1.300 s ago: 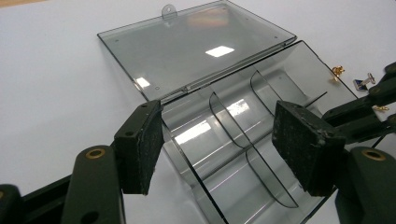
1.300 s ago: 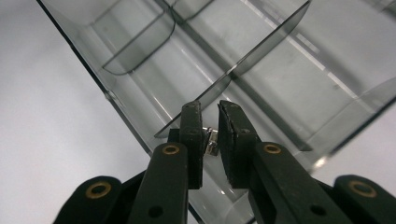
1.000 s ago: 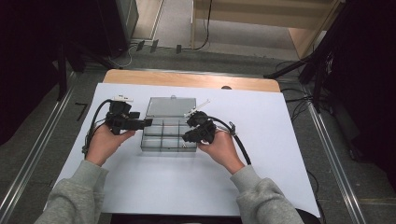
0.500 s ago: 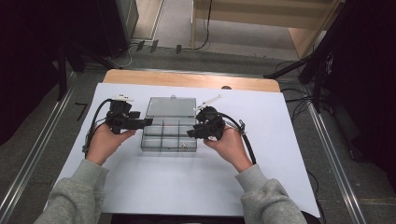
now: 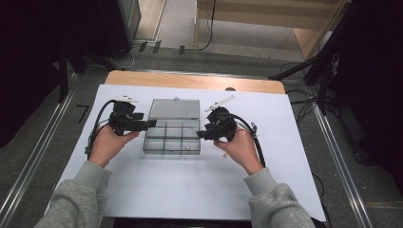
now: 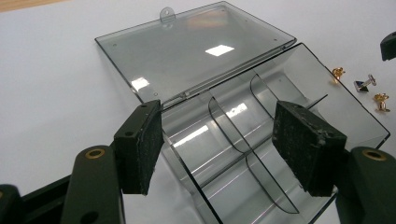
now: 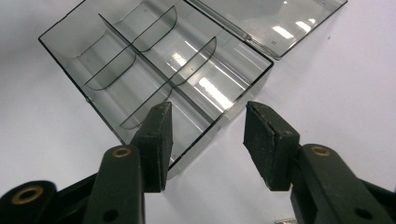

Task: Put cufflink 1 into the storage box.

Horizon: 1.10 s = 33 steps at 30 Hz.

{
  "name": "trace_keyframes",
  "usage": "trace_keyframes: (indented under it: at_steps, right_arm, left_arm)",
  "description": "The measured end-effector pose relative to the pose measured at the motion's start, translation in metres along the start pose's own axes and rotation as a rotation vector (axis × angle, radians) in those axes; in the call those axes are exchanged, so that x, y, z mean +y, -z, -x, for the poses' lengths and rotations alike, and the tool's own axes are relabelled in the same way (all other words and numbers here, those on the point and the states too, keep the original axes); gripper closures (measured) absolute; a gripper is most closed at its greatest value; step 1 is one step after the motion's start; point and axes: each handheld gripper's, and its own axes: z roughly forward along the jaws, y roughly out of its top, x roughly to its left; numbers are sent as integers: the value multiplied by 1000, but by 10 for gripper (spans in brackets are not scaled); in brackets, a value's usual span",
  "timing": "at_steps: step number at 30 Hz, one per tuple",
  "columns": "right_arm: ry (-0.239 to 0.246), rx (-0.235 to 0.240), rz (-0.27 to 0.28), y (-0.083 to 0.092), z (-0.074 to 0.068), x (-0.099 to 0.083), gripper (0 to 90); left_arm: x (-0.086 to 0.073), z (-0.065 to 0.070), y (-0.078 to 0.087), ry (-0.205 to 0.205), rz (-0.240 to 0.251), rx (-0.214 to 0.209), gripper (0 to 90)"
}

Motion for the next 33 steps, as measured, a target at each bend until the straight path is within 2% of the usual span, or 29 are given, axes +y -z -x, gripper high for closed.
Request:
trace_keyframes:
  at_steps: [4,12,33]
  right_arm:
    - [-14,-2,15,3,3,-1,482]
    - [-32,-10,25,8,10,-6,471]
    - [-75,-53,-10,11,26,-27,529]
  left_arm:
    - [1,0,-1,-1,-1,2,343]
    - [1,0,-1,-4,0,3,343]
    - [3,0,-1,-9,6,2,344]
